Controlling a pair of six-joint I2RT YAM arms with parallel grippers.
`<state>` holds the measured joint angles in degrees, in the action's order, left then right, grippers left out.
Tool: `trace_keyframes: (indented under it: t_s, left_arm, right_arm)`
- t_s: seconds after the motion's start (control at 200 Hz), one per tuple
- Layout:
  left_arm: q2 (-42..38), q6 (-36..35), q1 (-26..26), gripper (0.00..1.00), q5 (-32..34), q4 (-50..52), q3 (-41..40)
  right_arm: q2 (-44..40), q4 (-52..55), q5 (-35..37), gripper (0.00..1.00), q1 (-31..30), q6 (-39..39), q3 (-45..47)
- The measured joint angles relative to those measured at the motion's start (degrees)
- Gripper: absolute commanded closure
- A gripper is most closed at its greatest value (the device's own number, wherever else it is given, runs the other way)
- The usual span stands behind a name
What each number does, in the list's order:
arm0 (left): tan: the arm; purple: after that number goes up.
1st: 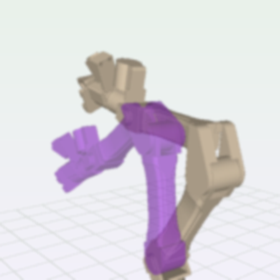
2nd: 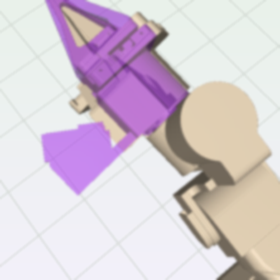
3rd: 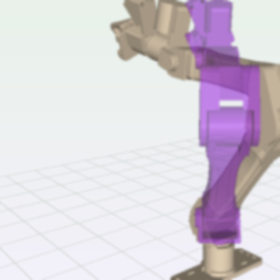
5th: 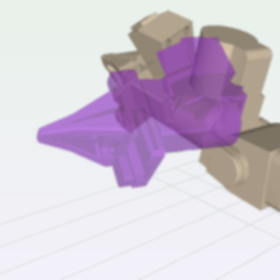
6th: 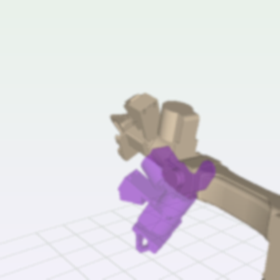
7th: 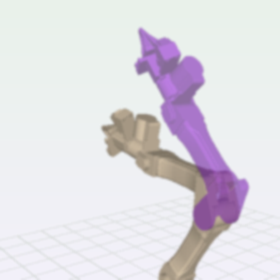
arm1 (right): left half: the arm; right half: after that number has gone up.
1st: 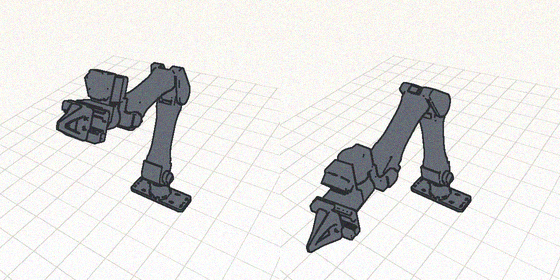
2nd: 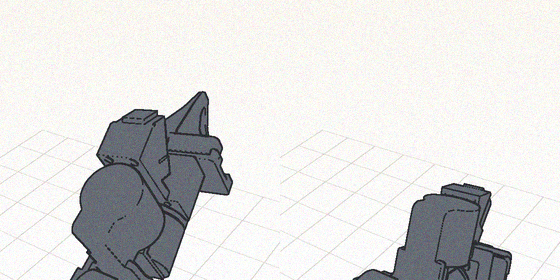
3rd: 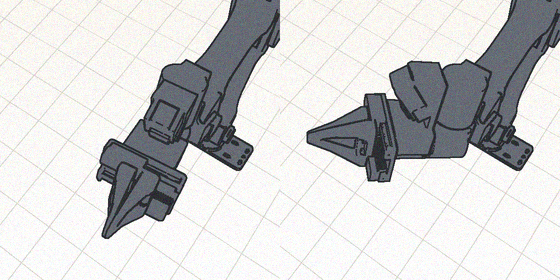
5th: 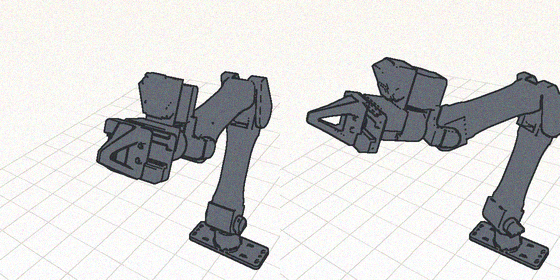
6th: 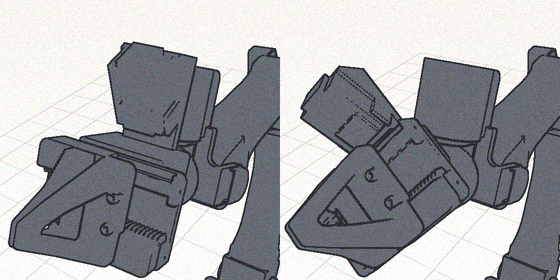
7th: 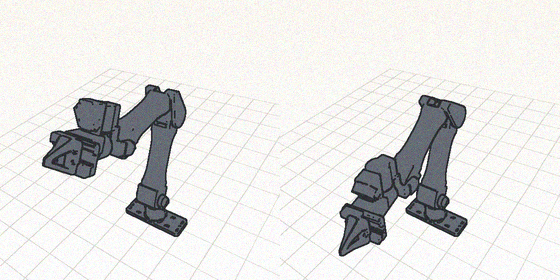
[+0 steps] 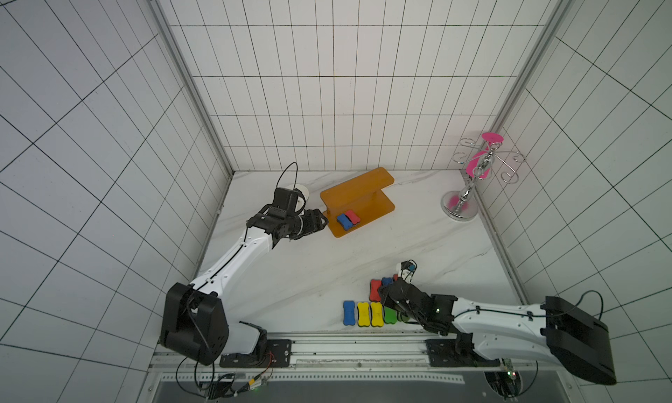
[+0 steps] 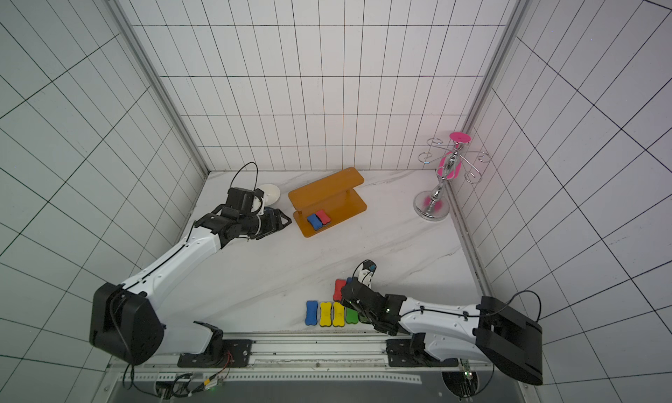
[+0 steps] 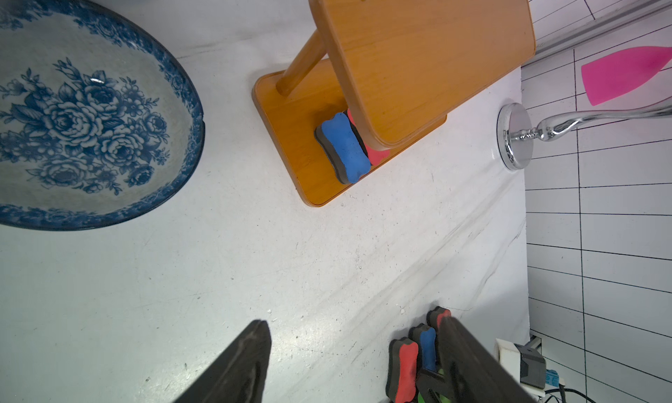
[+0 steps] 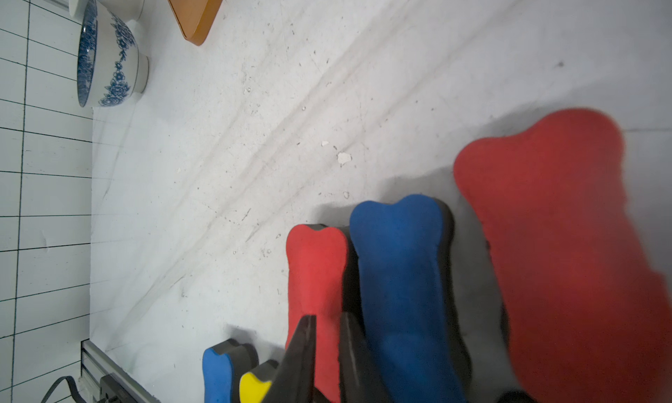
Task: Remove the whiteboard erasers from the shelf
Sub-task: Place the whiteboard eraser at the center of the board.
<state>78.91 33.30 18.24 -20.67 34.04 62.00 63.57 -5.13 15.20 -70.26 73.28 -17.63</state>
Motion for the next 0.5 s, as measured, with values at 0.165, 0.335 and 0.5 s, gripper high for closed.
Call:
trace_keyframes:
  t_s: [0.165,0.335,0.5]
  left_arm:
    - [0.00,0.17,0.00,0.24,0.02,-0.02,0.00]
    - [0.07,0.15,-0.02,0.24,0.04,-0.04,0.00]
    - [0.50,0.15,-0.09,0.24,0.04,-0.04,0.00]
  right_arm:
    - [-0.81,0.50,-0.76,0.76,-0.28,-1.73,-0.04]
    - [-0.96,1.64,-1.18,0.82,-1.53,-5.64,-2.03]
    - [7.39,3.23,-2.95,0.83,-2.89,-10.47,-10.80]
